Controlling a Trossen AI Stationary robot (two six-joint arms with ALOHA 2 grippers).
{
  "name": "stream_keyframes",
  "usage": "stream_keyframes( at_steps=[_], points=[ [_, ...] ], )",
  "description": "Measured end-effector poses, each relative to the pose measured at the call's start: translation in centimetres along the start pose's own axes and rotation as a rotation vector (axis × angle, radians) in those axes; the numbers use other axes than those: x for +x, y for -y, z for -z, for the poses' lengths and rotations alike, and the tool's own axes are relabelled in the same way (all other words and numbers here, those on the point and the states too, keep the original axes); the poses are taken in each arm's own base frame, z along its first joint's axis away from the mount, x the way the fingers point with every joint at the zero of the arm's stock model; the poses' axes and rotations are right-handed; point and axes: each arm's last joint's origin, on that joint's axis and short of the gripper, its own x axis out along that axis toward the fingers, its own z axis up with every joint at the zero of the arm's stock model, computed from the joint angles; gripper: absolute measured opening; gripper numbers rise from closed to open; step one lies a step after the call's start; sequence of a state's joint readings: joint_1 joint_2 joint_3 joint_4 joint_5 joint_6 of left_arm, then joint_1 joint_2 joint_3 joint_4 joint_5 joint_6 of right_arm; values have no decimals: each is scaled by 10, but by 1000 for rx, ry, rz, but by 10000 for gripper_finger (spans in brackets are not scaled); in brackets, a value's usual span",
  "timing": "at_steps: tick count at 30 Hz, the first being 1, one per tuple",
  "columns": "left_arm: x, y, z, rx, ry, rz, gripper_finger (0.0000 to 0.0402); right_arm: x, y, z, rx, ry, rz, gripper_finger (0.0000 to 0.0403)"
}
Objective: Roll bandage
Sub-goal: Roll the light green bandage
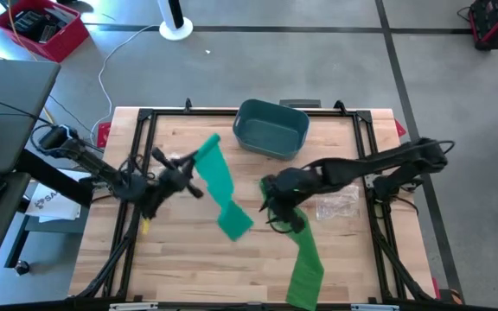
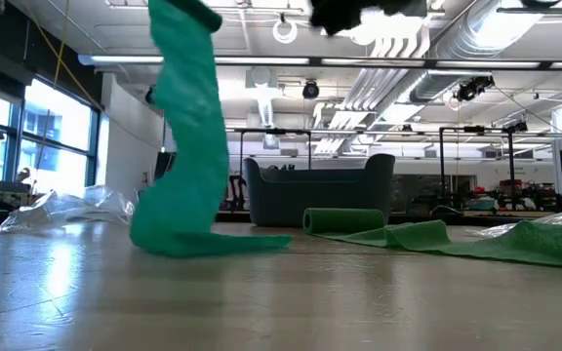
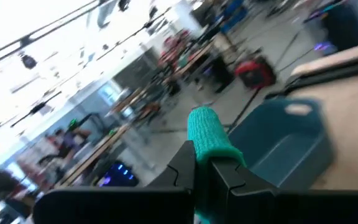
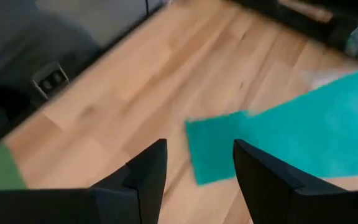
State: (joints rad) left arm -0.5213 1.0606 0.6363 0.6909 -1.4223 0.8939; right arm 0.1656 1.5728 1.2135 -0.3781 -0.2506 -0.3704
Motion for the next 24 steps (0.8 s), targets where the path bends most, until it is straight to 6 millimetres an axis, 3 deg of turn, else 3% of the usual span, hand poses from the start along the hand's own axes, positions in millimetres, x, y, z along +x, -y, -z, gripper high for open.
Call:
stream_keyframes(
  at_steps=[9,16,24],
  points=[
    [7,-33,49,-87,-13,-61,3,67,65,50,17,-55,-37,176],
    [17,-34,73,-65,-75,-139,3,118,95,60,-13,-93,-153,176],
    [27,-33,86,-73,-119,-198,3,159,122,72,-87,-132,-257,176]
  ],
)
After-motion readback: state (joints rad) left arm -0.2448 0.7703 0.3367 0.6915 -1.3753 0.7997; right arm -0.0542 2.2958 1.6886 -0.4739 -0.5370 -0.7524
